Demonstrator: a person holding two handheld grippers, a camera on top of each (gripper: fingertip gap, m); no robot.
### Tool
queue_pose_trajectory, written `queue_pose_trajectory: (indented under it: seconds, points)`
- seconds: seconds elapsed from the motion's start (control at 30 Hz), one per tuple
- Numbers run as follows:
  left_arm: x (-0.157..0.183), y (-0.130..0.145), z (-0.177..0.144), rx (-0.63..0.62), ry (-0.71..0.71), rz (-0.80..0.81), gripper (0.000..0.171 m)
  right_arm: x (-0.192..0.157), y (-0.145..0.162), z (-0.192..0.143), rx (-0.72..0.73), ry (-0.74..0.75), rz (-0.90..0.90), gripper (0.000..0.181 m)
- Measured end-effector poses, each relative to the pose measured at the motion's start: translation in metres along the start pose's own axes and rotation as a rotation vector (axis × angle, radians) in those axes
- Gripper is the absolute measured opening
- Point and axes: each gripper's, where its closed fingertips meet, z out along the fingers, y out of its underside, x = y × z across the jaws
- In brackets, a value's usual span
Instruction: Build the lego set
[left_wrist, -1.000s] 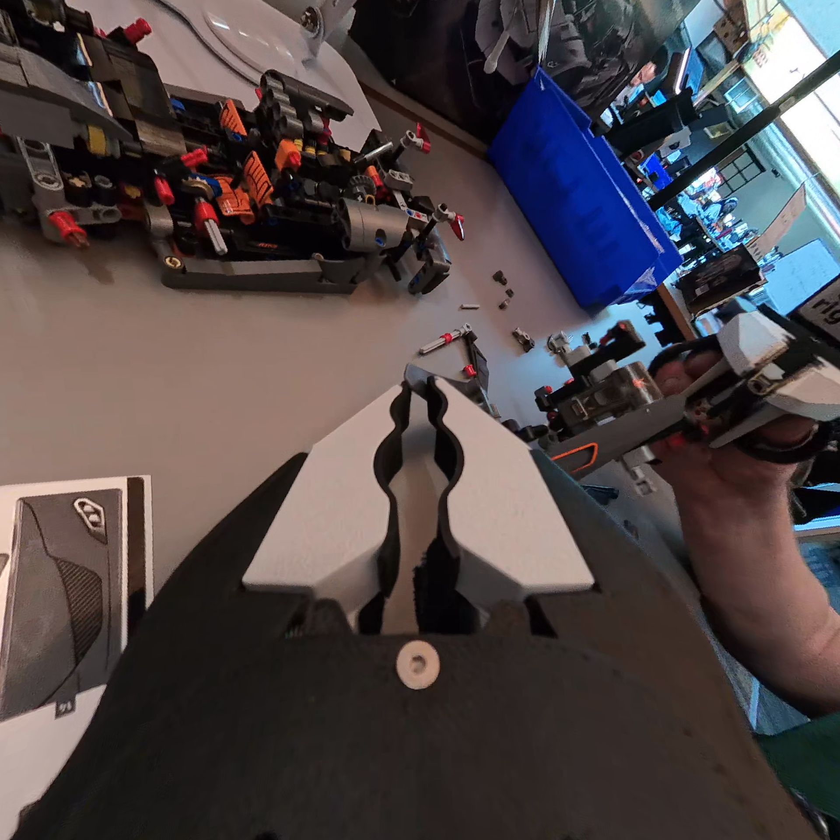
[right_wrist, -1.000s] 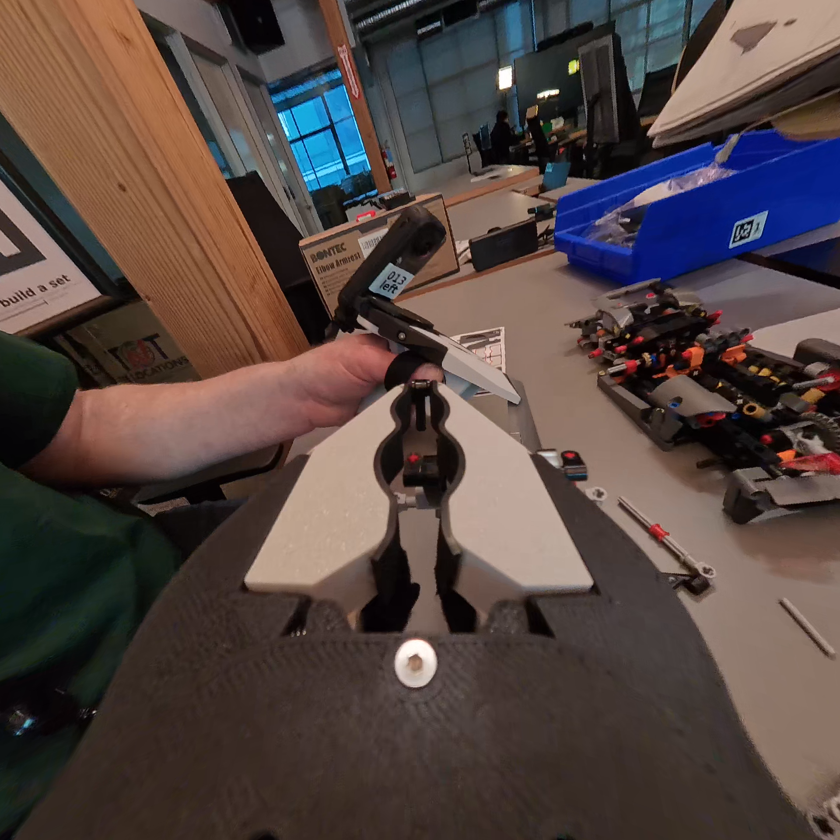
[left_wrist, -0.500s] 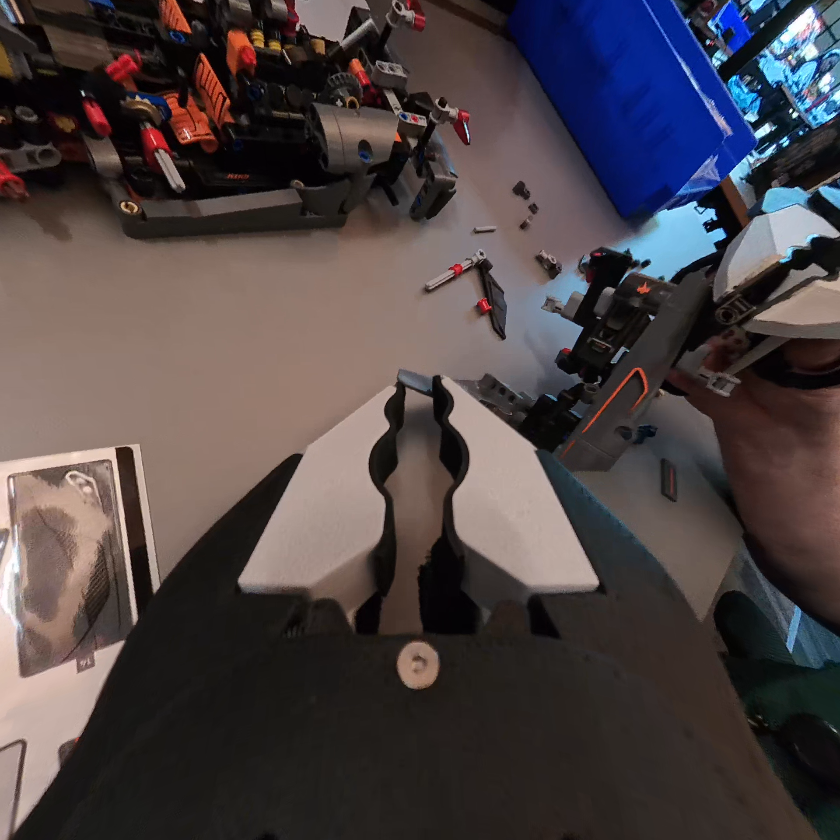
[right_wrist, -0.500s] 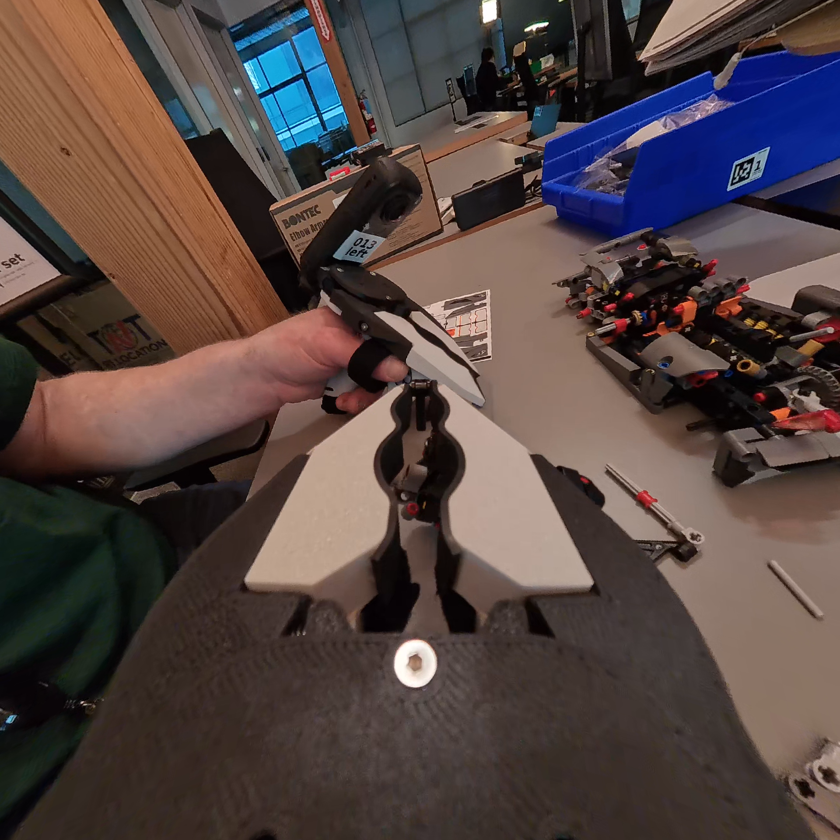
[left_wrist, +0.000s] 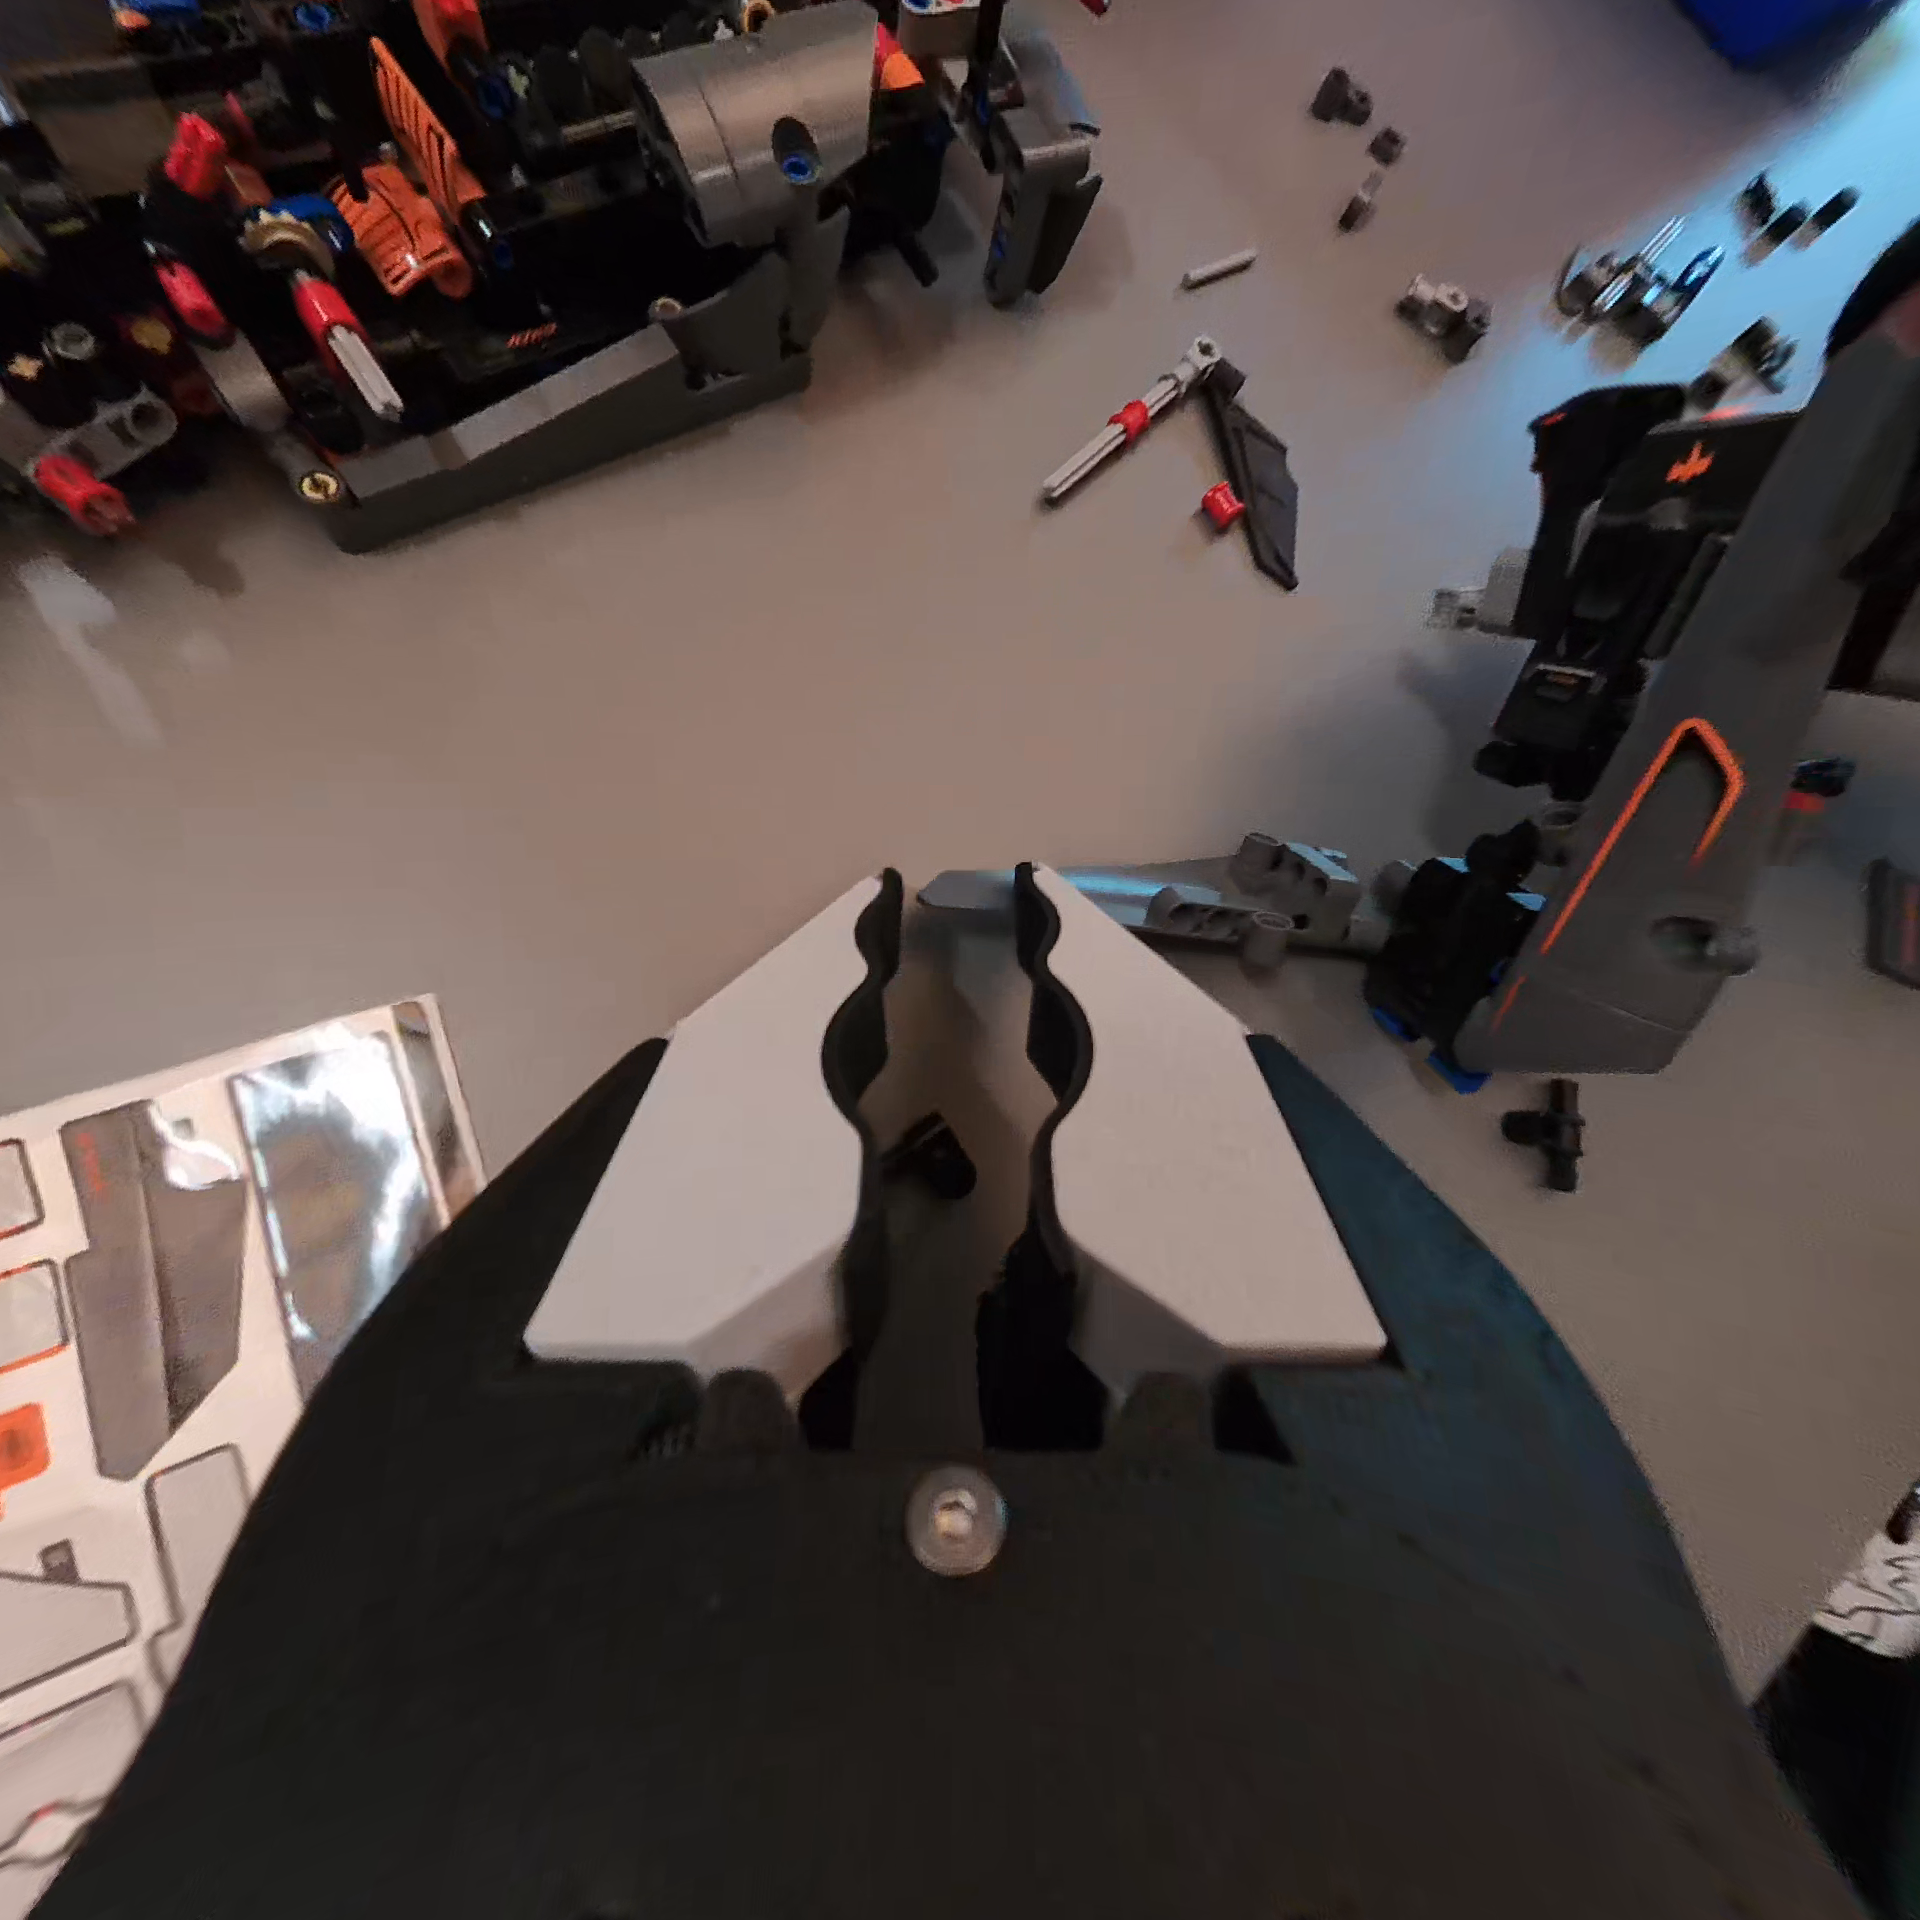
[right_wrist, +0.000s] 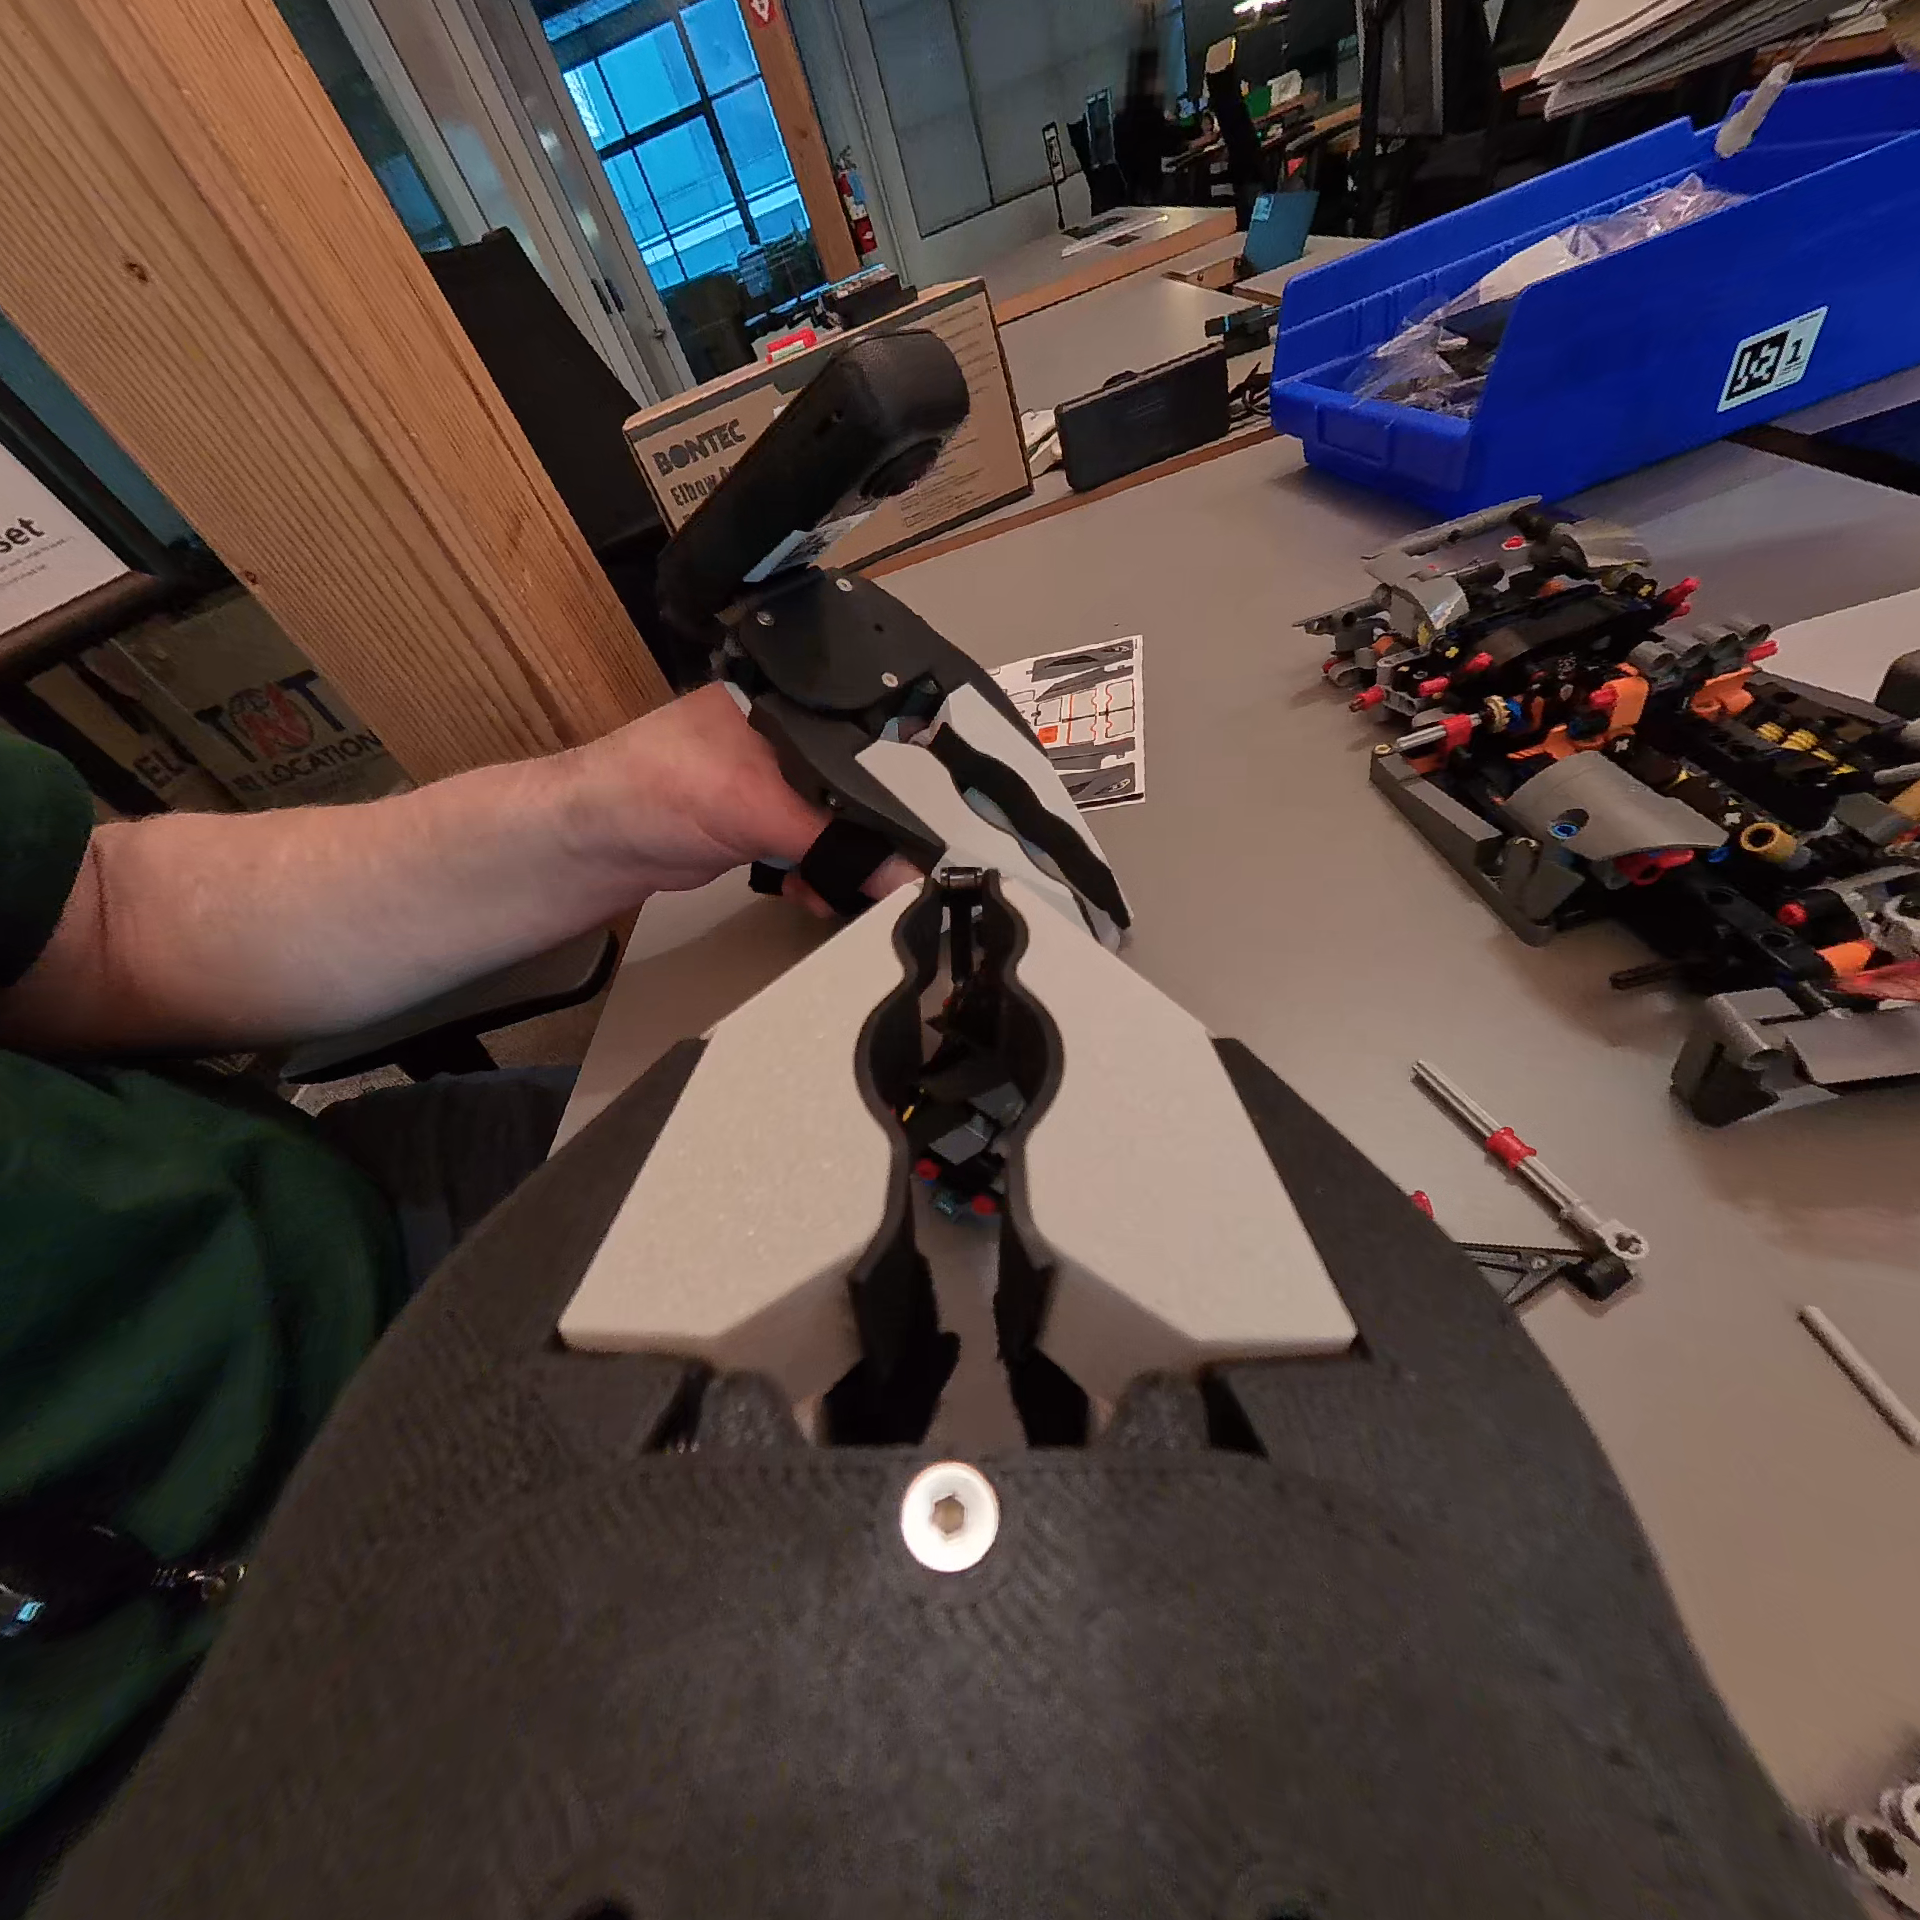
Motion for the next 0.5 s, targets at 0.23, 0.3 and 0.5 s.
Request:
queue_pose_trajectory:
  seconds: [0.23, 0.3, 0.5]
  points:
    - [-0.007, 0.009, -0.001, -0.039, -0.1, 0.14, 0.024, -0.011, -0.008, -0.002, 0.025, -0.013, -0.04, 0.005]
    - [-0.008, 0.01, -0.002, -0.043, -0.13, 0.175, 0.022, -0.015, -0.015, -0.008, 0.057, -0.015, -0.045, 0.005]
    - [-0.007, 0.012, -0.004, -0.036, -0.195, 0.253, 0.02, -0.023, -0.026, -0.021, 0.107, -0.02, -0.045, 0.006]
